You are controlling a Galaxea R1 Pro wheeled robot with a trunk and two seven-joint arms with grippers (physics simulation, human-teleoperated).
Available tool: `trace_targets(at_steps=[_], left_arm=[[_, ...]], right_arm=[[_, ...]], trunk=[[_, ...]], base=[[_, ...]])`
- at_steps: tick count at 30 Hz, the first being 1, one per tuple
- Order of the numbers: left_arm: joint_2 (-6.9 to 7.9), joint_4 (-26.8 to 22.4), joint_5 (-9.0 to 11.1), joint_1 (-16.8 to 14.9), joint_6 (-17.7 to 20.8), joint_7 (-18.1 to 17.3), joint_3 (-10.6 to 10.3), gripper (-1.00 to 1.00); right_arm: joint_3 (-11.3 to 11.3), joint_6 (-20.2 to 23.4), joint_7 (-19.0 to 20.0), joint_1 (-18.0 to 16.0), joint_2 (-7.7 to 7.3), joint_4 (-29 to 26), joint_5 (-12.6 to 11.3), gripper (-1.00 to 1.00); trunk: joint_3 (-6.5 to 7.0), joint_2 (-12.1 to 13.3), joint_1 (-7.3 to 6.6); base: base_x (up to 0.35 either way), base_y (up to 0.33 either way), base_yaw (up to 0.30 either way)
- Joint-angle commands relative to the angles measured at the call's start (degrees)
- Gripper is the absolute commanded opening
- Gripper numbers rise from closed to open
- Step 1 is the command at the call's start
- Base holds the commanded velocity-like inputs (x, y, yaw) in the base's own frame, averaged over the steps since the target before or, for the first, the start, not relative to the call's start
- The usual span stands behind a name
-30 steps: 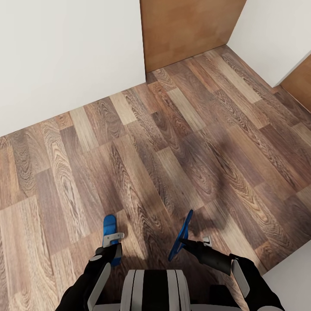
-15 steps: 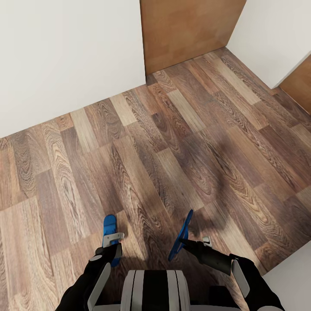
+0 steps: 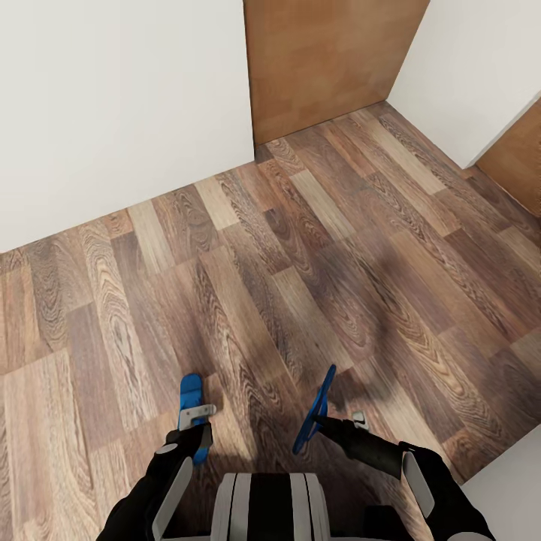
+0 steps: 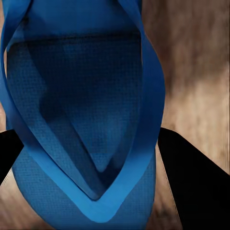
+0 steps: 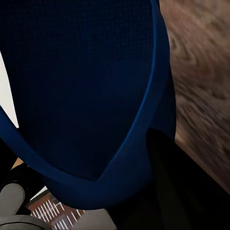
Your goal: In the bedroom, move the book from the bed onto either nightstand, and place the two sandals side by side next to the bed.
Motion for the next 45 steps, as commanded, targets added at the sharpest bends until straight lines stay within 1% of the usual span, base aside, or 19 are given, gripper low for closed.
trace_targets(at_steps=[1, 14, 19, 25, 29, 30, 31, 32, 33, 34, 35, 36, 37, 38, 40, 41, 42, 44, 45], left_arm=[[0.03, 0.0, 0.7, 0.0, 0.2, 0.4, -0.2, -1.00], [0.03, -0.1, 0.8, 0.0, 0.3, 0.2, 0.0, -1.00], [0.11, -0.2, 0.9, 0.0, 0.4, 0.0, 0.3, -1.00], [0.19, -0.6, 1.0, 0.0, 0.6, 0.0, 0.4, -1.00], [0.20, -3.1, 1.0, 0.0, 0.8, 0.2, 0.4, -1.00], [0.16, -6.1, 1.2, 0.0, 2.7, 0.2, 0.2, -1.00], [0.18, -8.9, 2.9, 0.1, 5.5, 0.2, 0.1, -1.00], [0.24, -9.3, 3.8, 0.1, 5.7, 0.1, 0.1, -1.00], [1.30, -9.6, 6.6, 0.1, 5.9, -1.5, 0.1, -1.00], [1.59, -9.7, 7.0, 0.1, 6.0, -2.1, 0.1, -1.00], [2.25, -9.7, 7.8, 0.1, 6.0, -3.5, 0.1, -1.00], [3.38, -9.7, 9.1, 0.1, 6.1, -6.2, 0.1, -1.00], [4.11, -9.7, 9.8, 0.1, 6.1, -8.3, 0.2, -1.00], [5.24, -9.7, 10.9, 0.1, 6.3, -11.6, 0.2, -1.00], [7.24, -9.7, 12.6, 0.1, 7.8, -16.6, 0.2, -1.00], [7.80, -9.7, 13.1, 0.1, 8.4, -18.1, 0.2, -1.00], [8.87, -9.7, 14.1, 0.1, 9.6, -21.5, 0.2, -1.00], [11.16, -9.6, 15.8, 0.2, 11.1, -29.4, 0.2, -1.00], [11.76, -9.6, 16.1, 0.3, 11.3, -31.4, 0.2, -1.00]], right_arm=[[-0.1, 0.3, 0.1, 0.0, 0.00, 0.0, -0.1, -1.00], [0.0, 0.2, 0.0, 0.0, 0.19, 0.0, 0.0, -1.00], [0.0, -0.1, -0.2, 0.0, 0.43, 0.1, 0.6, -1.00], [0.0, -0.1, 0.0, 0.0, 0.51, 0.1, 0.6, -1.00], [0.0, 0.0, 0.0, 0.0, 0.50, 0.1, 0.6, -1.00], [0.0, 0.1, 0.0, 0.0, 0.50, 0.0, 0.6, -1.00], [0.0, 0.2, 0.0, 0.0, 0.49, 0.0, 0.6, -1.00], [0.0, 0.2, 0.0, 0.0, 0.50, 0.0, 0.6, -1.00], [0.0, 0.1, 0.0, 0.0, 0.52, 0.0, 0.7, -1.00], [0.0, 0.1, 0.0, 0.0, 0.52, 0.0, 0.7, -1.00], [0.0, 0.0, 0.0, 0.0, 0.53, 0.1, 0.7, -1.00], [0.0, 0.0, 0.0, 0.0, 0.53, 0.1, 0.7, -1.00], [0.0, -0.1, 0.0, 0.0, 0.53, 0.1, 0.7, -1.00], [0.0, -0.1, 0.0, 0.0, 0.53, 0.1, 0.7, -1.00], [0.0, -0.1, 0.0, 0.0, 0.53, 0.1, 0.7, -1.00], [0.0, -0.1, 0.0, 0.0, 0.53, 0.1, 0.7, -1.00], [0.0, -0.2, -0.1, 0.0, 0.53, 0.1, 0.7, -1.00], [0.0, -0.3, -0.2, 0.0, 0.53, 0.1, 0.7, -1.00], [0.0, -0.3, -0.3, 0.0, 0.53, 0.1, 0.7, -1.00]], trunk=[[0.20, 0.0, -0.03], [3.08, 0.2, -0.37], [4.19, 0.2, -0.49], [5.52, 0.3, -0.65], [6.40, 0.4, -0.75], [6.62, 0.4, -0.78], [6.85, 0.4, -0.80], [7.07, 0.4, -0.83], [7.29, 0.4, -0.86], [7.51, 0.4, -0.88], [7.73, 0.5, -0.91], [7.95, 0.5, -0.93], [8.18, 0.5, -0.96], [8.40, 0.5, -0.98], [8.84, 0.5, -1.04], [9.06, 0.5, -1.06], [9.28, 0.6, -1.09], [9.73, 0.6, -1.14], [9.95, 0.6, -1.17]], base=[[0.000, 0.000, 0.000], [0.000, 0.000, 0.000], [0.000, 0.000, 0.000], [0.000, 0.000, 0.000], [0.000, 0.000, 0.000], [0.000, 0.000, 0.000], [0.000, 0.000, 0.000], [0.000, 0.000, 0.000], [0.000, 0.000, 0.000], [0.000, 0.000, 0.000], [0.000, 0.000, 0.000], [0.000, 0.000, 0.000], [0.000, 0.000, 0.000], [0.000, 0.000, 0.000], [0.000, 0.000, 0.000], [0.000, 0.000, 0.000], [0.000, 0.000, 0.000], [0.000, 0.000, 0.000], [0.000, 0.000, 0.000]])
